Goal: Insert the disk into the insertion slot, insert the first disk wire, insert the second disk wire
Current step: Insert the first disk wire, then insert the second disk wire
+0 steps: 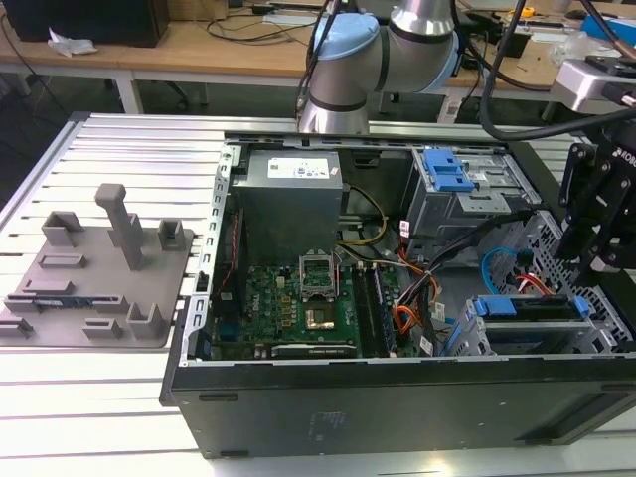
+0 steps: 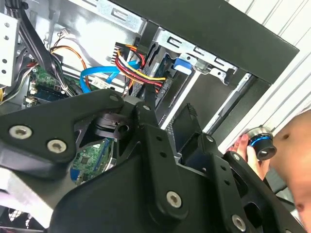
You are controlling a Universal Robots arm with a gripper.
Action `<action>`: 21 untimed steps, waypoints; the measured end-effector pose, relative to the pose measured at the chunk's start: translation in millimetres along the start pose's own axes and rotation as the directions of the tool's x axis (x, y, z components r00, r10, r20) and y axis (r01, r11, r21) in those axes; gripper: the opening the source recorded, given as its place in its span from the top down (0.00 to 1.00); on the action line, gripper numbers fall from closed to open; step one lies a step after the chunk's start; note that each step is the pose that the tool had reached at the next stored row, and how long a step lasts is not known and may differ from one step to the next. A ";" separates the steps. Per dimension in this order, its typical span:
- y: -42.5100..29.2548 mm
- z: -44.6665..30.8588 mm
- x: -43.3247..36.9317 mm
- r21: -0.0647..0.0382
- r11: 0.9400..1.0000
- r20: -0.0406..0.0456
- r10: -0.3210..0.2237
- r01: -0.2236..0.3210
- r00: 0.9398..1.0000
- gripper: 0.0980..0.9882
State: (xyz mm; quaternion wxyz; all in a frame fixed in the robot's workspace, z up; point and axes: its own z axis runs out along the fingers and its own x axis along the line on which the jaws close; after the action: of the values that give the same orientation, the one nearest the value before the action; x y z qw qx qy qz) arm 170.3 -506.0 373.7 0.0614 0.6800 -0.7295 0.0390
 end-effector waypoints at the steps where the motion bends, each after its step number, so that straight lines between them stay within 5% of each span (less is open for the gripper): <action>1: 0.0 0.0 0.0 0.000 1.000 0.000 0.000 0.000 1.000 0.64; 21: 0.0 0.0 0.0 0.001 1.000 0.000 0.000 0.000 1.000 0.64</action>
State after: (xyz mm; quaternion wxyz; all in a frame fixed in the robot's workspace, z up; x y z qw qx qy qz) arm 170.3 -506.0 373.7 0.0610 0.6800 -0.7296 0.0393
